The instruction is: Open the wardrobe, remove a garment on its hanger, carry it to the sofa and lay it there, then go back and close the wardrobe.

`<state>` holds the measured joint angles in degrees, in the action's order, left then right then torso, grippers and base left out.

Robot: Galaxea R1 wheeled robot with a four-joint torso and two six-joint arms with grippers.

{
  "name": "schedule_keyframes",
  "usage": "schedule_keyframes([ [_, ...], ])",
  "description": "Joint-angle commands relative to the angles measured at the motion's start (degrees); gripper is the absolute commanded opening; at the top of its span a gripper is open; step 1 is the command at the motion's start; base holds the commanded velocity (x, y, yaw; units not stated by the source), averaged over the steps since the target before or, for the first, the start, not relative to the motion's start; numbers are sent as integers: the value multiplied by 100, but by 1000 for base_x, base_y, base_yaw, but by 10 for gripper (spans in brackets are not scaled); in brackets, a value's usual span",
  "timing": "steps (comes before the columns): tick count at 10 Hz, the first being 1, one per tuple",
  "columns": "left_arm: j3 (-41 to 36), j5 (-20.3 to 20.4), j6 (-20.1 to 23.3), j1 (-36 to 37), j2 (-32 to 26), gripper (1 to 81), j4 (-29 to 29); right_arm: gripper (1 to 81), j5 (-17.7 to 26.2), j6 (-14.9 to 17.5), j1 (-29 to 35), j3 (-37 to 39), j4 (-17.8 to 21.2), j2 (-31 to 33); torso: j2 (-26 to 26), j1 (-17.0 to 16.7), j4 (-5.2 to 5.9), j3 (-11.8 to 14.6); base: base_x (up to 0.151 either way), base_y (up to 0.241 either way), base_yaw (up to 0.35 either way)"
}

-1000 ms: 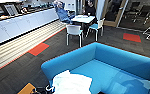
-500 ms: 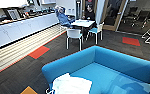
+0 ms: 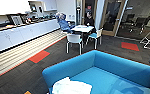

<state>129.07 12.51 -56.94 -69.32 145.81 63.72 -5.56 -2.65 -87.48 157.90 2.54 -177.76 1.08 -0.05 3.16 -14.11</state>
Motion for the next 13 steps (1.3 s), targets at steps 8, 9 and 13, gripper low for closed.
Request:
schedule_keyframes([
  [8, 2129, 6, 34, -1115, 1758, 811, 1019, 811, 389, 36, 112, -59, -16, -104, 2, 5, 0, 2, 0, 0, 0],
  [9, 2279, -3, 25, -1177, 1872, 811, 1020, 811, 389, 36, 112, -51, -16, -104, 5, 5, 0, 2, 0, 0, 0],
  [13, 2421, -99, 34, -1344, 2146, 811, 1037, 811, 389, 36, 112, -50, 1, -104, 5, 5, 0, 5, 0, 0, 0],
])
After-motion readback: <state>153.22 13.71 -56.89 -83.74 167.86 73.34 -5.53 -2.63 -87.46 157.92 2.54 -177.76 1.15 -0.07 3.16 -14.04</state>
